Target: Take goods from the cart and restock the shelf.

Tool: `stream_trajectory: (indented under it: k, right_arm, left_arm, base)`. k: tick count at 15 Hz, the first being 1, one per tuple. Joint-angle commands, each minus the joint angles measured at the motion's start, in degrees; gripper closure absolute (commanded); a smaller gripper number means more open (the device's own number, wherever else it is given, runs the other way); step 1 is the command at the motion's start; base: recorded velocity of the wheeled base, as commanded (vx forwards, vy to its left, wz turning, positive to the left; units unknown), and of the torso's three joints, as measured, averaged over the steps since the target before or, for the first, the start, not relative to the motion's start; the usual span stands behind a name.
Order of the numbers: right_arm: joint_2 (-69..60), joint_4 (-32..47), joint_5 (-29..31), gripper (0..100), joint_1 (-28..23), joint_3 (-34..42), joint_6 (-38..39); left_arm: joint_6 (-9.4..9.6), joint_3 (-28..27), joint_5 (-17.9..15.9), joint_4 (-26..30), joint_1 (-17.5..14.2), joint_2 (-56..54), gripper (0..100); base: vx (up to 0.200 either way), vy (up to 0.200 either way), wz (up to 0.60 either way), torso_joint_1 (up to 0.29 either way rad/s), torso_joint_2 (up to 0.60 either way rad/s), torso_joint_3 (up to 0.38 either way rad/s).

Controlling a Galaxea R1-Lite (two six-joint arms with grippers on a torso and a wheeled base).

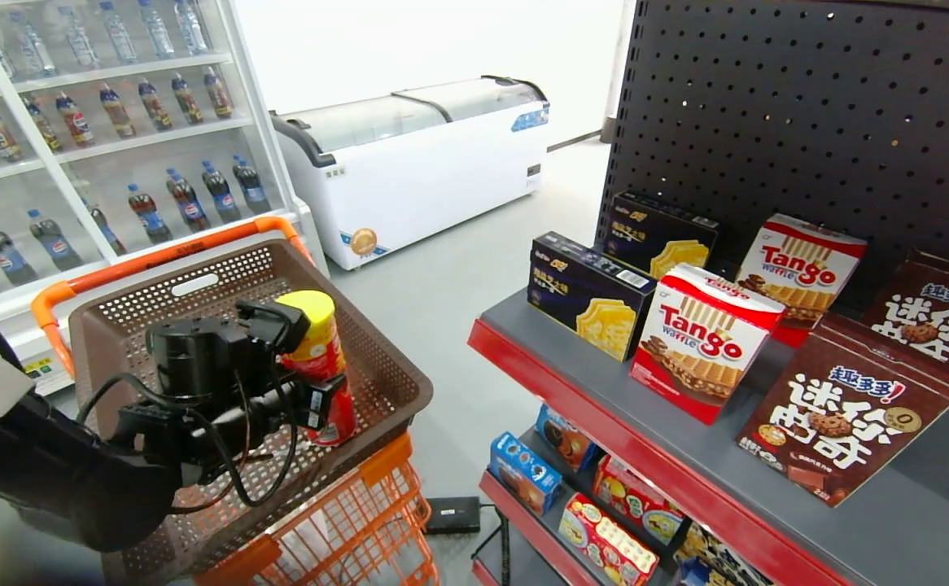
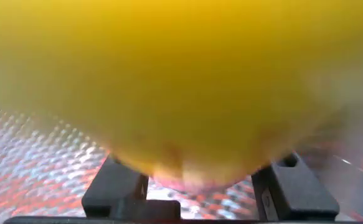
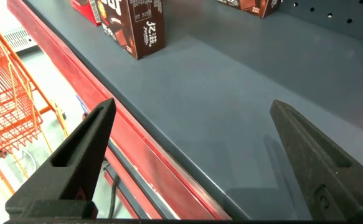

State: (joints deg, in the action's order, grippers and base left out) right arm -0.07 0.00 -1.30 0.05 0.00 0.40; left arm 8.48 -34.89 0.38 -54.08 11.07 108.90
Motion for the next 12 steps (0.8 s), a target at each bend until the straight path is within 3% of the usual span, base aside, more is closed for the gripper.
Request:
stream_trajectory:
  k: [1,2,3,4,5,7,8,10,11,12]
  right_arm:
    - [0.1,0.0,0.0,0,0.0,0.0,0.0]
    - [0.1,0.0,0.0,0,0.0,0.0,0.0]
    - [0.1,0.0,0.0,0,0.0,0.0,0.0]
    - [0.1,0.0,0.0,0,0.0,0.0,0.0]
    - [0.1,0.0,0.0,0,0.0,0.0,-0.1]
    - [0.1,0.0,0.0,0,0.0,0.0,-0.1]
    - [0.1,0.0,0.0,0,0.0,0.0,-0.1]
    - [0.1,0.0,0.0,0,0.0,0.0,-0.1]
    - [0.1,0.0,0.0,0,0.0,0.0,-0.1]
    - [0.1,0.0,0.0,0,0.0,0.0,-0.1]
  left_arm:
    - [0.39,-3.4,-3.5,2.9,1.9,-9.9,100]
    - [0.57,-3.8,-4.3,4.2,1.9,-12.4,100]
    - [0.39,-4.9,-8.9,8.2,2.1,-15.6,100]
    - [0.30,-5.2,-11.1,9.6,2.0,-16.7,100]
    - [0.30,-5.3,-16.0,14.4,2.0,-21.6,100]
    - [0.22,-5.5,-18.0,17.6,2.8,-24.7,100]
    - [-0.57,-5.4,-23.5,19.4,3.6,-26.5,100]
    - [-1.45,-5.2,-24.9,19.4,3.7,-27.2,100]
    - [-3.91,-4.7,-29.8,19.9,5.5,-29.1,100]
    - [-5.06,-4.8,-31.3,21.5,5.9,-29.6,100]
  base:
    - [0.000,0.000,0.00,0.000,0.00,0.000]
    - [0.000,0.000,0.00,0.000,0.00,0.000]
    - [0.000,0.000,0.00,0.000,0.00,0.000]
    - [0.000,0.000,0.00,0.000,0.00,0.000]
    - [0.000,0.000,0.00,0.000,0.00,0.000]
    - [0.000,0.000,0.00,0.000,0.00,0.000]
    - [0.000,0.000,0.00,0.000,0.00,0.000]
    - [0.000,0.000,0.00,0.000,0.00,0.000]
    - [0.000,0.000,0.00,0.000,0.00,0.000]
    - [0.000,0.000,0.00,0.000,0.00,0.000]
